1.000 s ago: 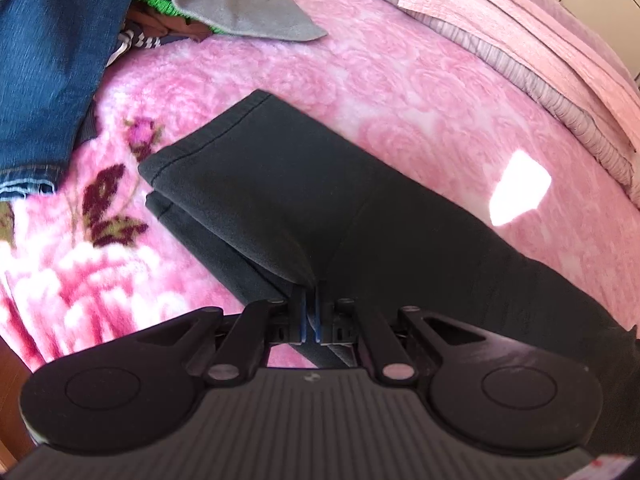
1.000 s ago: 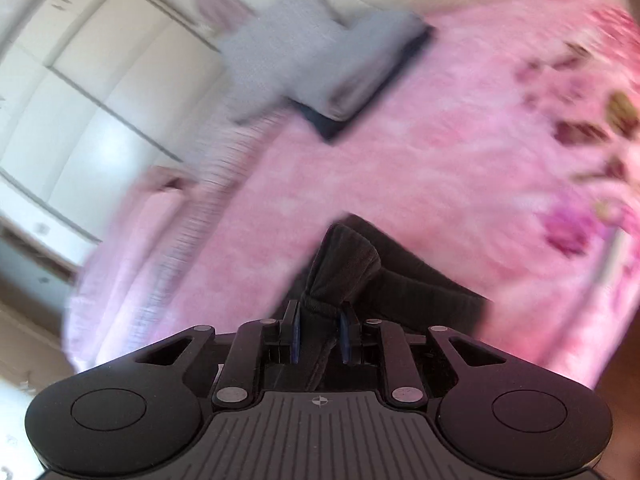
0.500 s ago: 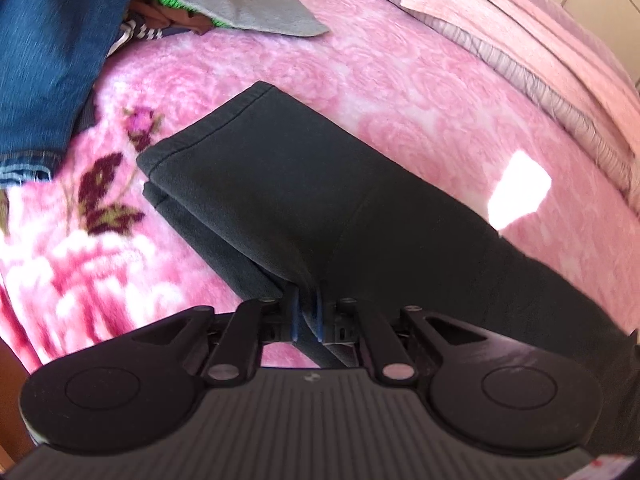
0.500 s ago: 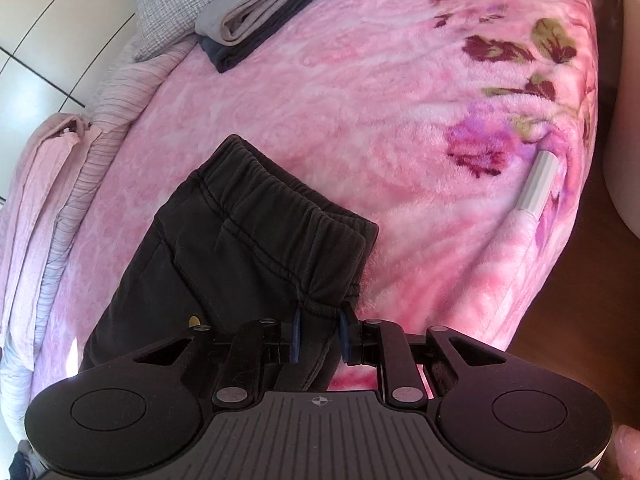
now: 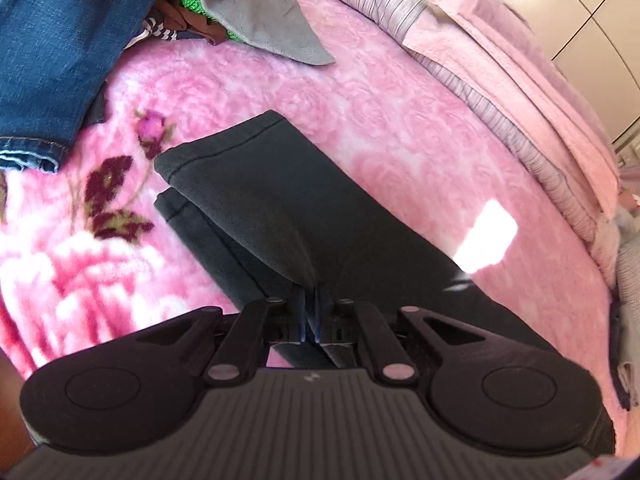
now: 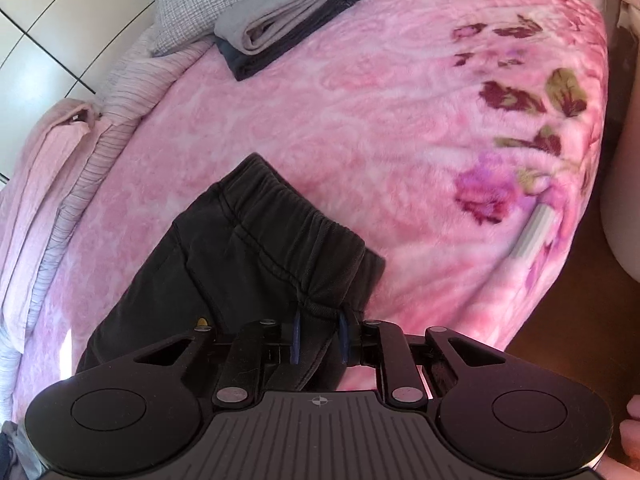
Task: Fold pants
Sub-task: 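Hold the stacked legs with both grippers and smooth them flat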
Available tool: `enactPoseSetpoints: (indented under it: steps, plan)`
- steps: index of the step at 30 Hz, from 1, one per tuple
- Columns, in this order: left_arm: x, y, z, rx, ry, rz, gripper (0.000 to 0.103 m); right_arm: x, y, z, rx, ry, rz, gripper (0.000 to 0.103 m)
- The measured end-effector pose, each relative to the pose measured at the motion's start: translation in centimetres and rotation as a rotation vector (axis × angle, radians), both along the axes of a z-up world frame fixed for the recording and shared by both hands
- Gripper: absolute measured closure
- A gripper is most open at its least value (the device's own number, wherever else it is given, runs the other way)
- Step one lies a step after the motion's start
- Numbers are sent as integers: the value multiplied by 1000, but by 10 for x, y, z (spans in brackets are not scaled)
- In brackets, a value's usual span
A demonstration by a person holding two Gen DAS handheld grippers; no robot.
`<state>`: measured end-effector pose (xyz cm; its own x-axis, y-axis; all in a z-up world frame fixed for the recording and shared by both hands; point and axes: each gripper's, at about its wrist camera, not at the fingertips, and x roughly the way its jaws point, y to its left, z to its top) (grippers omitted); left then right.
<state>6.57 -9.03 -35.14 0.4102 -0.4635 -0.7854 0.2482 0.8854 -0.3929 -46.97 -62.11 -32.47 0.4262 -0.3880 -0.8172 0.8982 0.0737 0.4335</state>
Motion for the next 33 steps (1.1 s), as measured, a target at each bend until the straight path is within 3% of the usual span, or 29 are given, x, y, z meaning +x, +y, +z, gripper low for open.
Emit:
enactPoseSetpoints:
  steps: [6,10,16,19,20,21,24,25,26,29,33]
  plan:
    - [-5,-7,-21,81,9,-70,100,2,0,-7,14,37,-38,89]
    - [-8,-14,-17,100,-44,-97,100,0,-2,-17,29,29,-77,89]
    - [-14,-17,31,-12,-191,-134,100,-4,-2,-20,33,21,-76,88]
    - [-21,-17,60,-93,-306,-172,100,-5,-1,-22,34,15,-85,88]
    - [-22,-18,61,-86,-344,-194,98,-4,-1,-23,32,20,-81,88]
    - [-20,-21,52,-33,-341,-206,98,-2,0,-23,29,25,-78,88]
    - [-9,-26,-11,172,-127,-193,99,-3,2,-25,35,14,-93,88]
    - [-12,-26,-24,205,-122,-212,97,-3,2,-24,33,17,-103,88]
    - [-16,-26,-24,196,-154,-208,97,-2,1,-22,29,27,-93,88]
    - [-15,-24,-16,174,-122,-159,99,0,-1,-21,34,37,-87,88]
    - [-16,-22,-9,222,-131,-226,93,-2,1,-22,36,24,-104,86]
